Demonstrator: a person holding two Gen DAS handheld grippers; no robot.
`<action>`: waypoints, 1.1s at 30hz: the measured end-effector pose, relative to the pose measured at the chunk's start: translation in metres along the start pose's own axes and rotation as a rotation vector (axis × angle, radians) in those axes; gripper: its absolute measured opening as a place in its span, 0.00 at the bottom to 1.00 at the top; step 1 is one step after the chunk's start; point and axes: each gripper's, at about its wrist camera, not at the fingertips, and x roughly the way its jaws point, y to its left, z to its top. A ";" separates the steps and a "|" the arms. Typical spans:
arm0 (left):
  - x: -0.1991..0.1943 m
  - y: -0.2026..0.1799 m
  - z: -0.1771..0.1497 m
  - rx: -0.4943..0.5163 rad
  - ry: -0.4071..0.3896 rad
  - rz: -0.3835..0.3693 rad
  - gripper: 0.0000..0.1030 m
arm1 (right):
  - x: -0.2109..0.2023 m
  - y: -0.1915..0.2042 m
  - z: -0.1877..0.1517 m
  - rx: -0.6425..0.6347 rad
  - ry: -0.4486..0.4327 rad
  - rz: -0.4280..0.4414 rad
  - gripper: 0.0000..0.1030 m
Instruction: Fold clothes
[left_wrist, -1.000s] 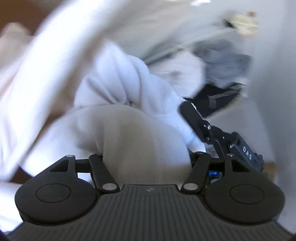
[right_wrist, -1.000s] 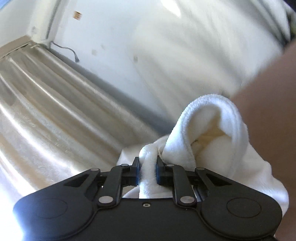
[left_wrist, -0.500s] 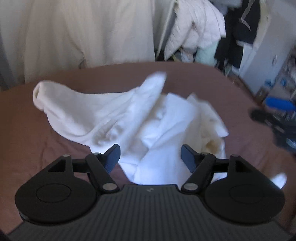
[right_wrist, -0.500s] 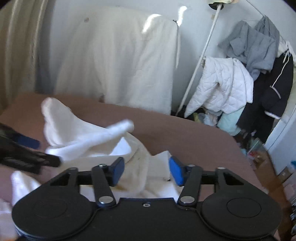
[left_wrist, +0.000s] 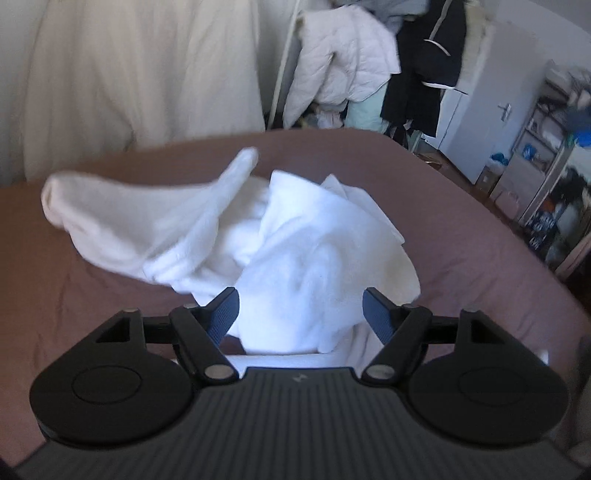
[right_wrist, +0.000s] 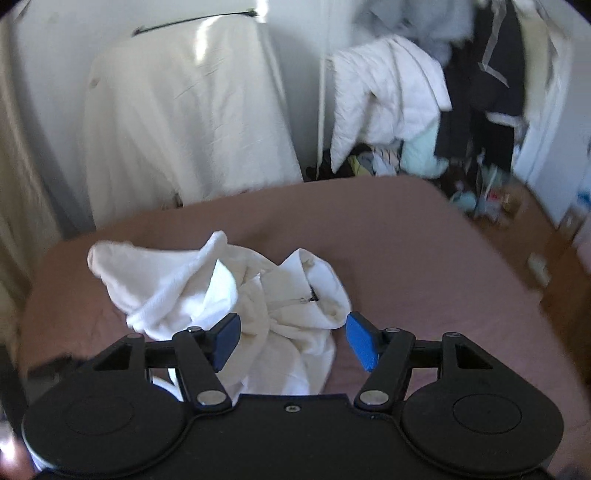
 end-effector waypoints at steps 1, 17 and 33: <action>-0.003 0.000 -0.002 -0.005 -0.004 0.002 0.76 | 0.011 -0.008 -0.004 0.043 0.000 0.029 0.67; 0.055 -0.032 -0.025 0.226 0.048 -0.014 0.83 | 0.243 -0.155 -0.137 0.530 0.209 0.319 0.67; 0.146 -0.025 -0.025 0.249 0.005 0.227 0.31 | 0.324 -0.160 -0.179 0.682 0.272 0.446 0.86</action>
